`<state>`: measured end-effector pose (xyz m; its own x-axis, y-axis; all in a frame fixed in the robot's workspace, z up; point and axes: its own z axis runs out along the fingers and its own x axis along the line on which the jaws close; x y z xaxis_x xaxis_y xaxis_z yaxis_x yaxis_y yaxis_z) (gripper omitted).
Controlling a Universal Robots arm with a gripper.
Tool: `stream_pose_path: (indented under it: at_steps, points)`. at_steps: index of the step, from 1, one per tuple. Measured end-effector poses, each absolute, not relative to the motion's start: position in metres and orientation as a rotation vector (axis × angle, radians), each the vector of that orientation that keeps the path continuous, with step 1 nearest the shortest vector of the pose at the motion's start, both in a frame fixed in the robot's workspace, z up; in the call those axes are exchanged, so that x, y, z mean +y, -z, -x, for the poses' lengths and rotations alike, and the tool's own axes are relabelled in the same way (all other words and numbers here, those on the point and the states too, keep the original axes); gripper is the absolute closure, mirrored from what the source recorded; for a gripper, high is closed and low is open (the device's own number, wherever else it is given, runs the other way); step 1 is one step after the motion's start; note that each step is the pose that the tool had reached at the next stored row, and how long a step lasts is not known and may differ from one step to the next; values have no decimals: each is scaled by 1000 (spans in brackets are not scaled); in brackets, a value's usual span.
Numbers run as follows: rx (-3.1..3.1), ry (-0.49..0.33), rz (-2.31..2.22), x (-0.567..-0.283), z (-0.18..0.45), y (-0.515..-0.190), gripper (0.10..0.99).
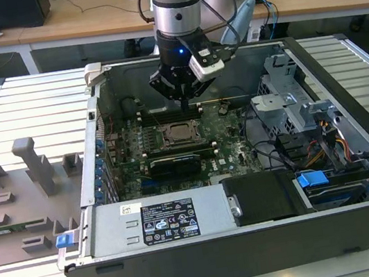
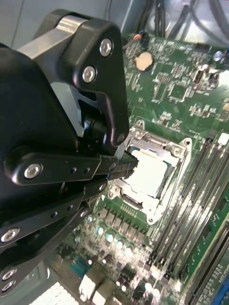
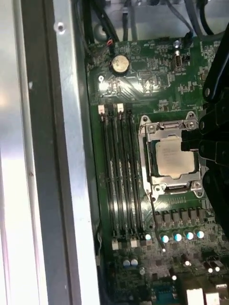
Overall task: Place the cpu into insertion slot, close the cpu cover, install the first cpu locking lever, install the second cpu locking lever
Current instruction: 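Install the first cpu locking lever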
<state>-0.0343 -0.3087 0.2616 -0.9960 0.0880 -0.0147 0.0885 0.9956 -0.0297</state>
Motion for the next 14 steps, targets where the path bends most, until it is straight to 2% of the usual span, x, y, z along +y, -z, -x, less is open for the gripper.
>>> stream_pose_path:
  at_steps: [8,14]
  points:
    - [3132,46,146,-309,34,-261,980]
    - [3132,45,151,-309,42,-261,980]
